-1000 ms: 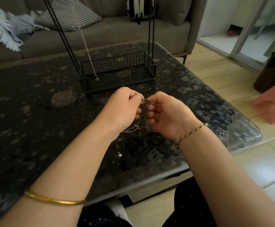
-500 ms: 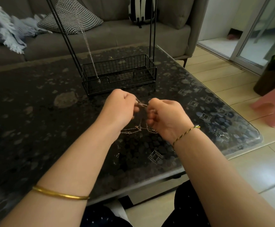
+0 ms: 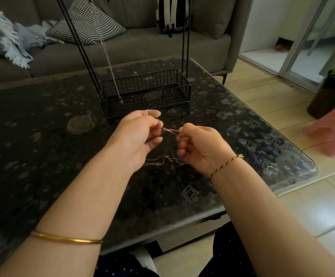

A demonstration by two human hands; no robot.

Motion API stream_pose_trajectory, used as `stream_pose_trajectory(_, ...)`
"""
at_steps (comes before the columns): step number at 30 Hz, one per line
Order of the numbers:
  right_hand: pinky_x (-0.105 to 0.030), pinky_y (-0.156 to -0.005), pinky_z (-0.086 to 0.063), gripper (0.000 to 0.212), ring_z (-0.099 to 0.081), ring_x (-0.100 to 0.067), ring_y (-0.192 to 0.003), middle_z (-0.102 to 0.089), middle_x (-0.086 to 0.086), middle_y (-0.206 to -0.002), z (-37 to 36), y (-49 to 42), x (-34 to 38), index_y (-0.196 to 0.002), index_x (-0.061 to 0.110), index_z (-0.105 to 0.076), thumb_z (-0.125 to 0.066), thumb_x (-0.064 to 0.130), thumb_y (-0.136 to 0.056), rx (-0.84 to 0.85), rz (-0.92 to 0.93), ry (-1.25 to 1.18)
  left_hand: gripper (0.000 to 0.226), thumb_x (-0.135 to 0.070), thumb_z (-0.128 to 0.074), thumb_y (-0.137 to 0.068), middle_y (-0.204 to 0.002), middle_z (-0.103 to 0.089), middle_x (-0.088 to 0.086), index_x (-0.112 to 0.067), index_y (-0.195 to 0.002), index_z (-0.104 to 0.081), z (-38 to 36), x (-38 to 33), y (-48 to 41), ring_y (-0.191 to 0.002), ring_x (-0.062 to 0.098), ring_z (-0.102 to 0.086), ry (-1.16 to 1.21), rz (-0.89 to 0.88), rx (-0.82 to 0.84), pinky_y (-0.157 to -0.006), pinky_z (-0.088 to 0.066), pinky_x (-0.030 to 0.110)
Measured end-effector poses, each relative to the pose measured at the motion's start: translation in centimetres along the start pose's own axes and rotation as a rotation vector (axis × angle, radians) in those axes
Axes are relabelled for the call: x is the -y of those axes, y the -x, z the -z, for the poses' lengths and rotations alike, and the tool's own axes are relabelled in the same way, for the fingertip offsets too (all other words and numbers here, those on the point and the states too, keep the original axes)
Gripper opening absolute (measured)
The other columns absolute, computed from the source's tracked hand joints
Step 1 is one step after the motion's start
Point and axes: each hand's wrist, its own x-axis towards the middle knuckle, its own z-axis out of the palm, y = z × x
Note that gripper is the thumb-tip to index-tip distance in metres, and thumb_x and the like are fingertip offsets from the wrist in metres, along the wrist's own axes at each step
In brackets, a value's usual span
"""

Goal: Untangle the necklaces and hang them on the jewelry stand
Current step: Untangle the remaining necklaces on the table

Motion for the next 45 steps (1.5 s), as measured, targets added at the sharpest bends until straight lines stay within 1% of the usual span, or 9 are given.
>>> stream_pose_trajectory(3,-0.02,-0.04,-0.034,0.021,-0.037,-0.009,-0.045,-0.043,-0.003,-0.057,-0.1,-0.1,0.0,-0.067,0.008,-0.048,-0.046,0.0,-0.086,0.012,-0.02,-0.076,0.026,0.002,-0.041,-0.095,-0.072,-0.057,0.0,-0.016,-0.089,-0.059,0.0,-0.1,0.0,-0.074,0.014,-0.06,0.092,-0.003,0.016,-0.065,-0.05,0.026)
stream_pose_trajectory(8,-0.019,-0.041,-0.039,0.015,-0.048,-0.008,-0.045,-0.058,-0.003,-0.062,-0.2,0.1,0.2,-0.076,0.008,-0.051,-0.046,0.001,-0.089,0.044,0.042,-0.248,0.024,0.006,-0.037,-0.096,-0.08,-0.052,0.007,-0.007,-0.092,-0.057,-0.3,-0.1,0.0,-0.077,0.018,-0.061,0.338,0.108,-0.007,-0.054,-0.055,0.023)
stream_pose_trajectory(14,-0.017,-0.038,-0.035,0.016,-0.043,-0.006,-0.042,-0.05,-0.001,-0.063,0.0,0.1,0.6,-0.076,0.011,-0.046,-0.044,0.001,-0.088,0.043,0.149,-0.36,0.022,0.008,-0.036,-0.096,-0.097,-0.048,0.014,-0.001,-0.095,-0.056,0.0,-0.2,-0.5,-0.074,0.019,-0.058,0.634,0.242,-0.079,-0.048,-0.054,0.022)
stream_pose_trajectory(16,-0.017,-0.039,-0.034,0.017,-0.041,-0.006,-0.044,-0.05,-0.001,-0.062,0.4,0.2,0.8,-0.076,0.012,-0.046,-0.043,0.0,-0.087,0.041,0.181,-0.31,0.024,0.008,-0.035,-0.096,-0.095,-0.048,0.013,0.0,-0.094,-0.057,0.5,-0.3,-0.6,-0.071,0.014,-0.053,0.575,0.228,-0.091,-0.046,-0.051,0.019)
stream_pose_trajectory(21,-0.019,-0.044,-0.043,0.014,-0.051,-0.008,-0.046,-0.056,-0.001,-0.063,0.4,0.5,0.6,-0.082,0.011,-0.053,-0.048,0.002,-0.091,0.091,0.152,-0.198,0.026,0.005,-0.04,-0.095,-0.07,-0.054,0.004,-0.002,-0.095,-0.065,0.5,0.5,-0.3,-0.059,0.008,-0.051,-0.017,0.062,0.026,-0.046,-0.046,0.017)
stream_pose_trajectory(25,-0.019,-0.045,-0.047,0.015,-0.053,-0.009,-0.045,-0.055,-0.003,-0.059,0.2,0.5,0.7,-0.078,0.007,-0.054,-0.048,0.0,-0.09,0.116,0.147,-0.251,0.017,-0.004,-0.055,-0.094,-0.081,-0.068,0.003,-0.011,-0.092,-0.07,0.2,0.8,0.2,-0.07,0.008,-0.061,-0.236,0.02,0.219,-0.059,-0.051,0.019)
stream_pose_trajectory(35,-0.019,-0.049,-0.045,0.021,-0.05,-0.008,-0.05,-0.054,0.001,-0.061,0.3,0.7,0.7,-0.079,0.012,-0.06,-0.047,0.0,-0.09,0.098,0.247,-0.069,0.008,-0.01,-0.062,-0.091,-0.081,-0.065,0.003,-0.014,-0.085,-0.065,0.3,1.2,-0.3,-0.073,0.011,-0.061,-0.373,-0.105,0.126,-0.066,-0.052,0.026)
stream_pose_trajectory(43,-0.022,-0.048,-0.041,0.019,-0.044,-0.01,-0.054,-0.049,0.0,-0.063,0.2,0.6,0.6,-0.081,0.013,-0.06,-0.044,0.004,-0.083,0.191,0.11,0.145,0.018,-0.006,-0.052,-0.094,-0.074,-0.061,0.001,-0.014,-0.08,-0.059,0.3,0.5,-0.3,-0.065,0.009,-0.057,-0.088,0.027,0.085,-0.053,-0.045,0.021)
stream_pose_trajectory(45,-0.022,-0.049,-0.041,0.014,-0.043,-0.01,-0.054,-0.047,0.0,-0.062,0.1,0.5,0.4,-0.084,0.01,-0.061,-0.048,0.005,-0.085,0.164,0.15,0.246,0.017,-0.006,-0.051,-0.095,-0.073,-0.059,0.001,-0.014,-0.082,-0.058,0.2,0.6,-0.3,-0.064,0.009,-0.054,-0.08,0.036,0.081,-0.051,-0.044,0.02)
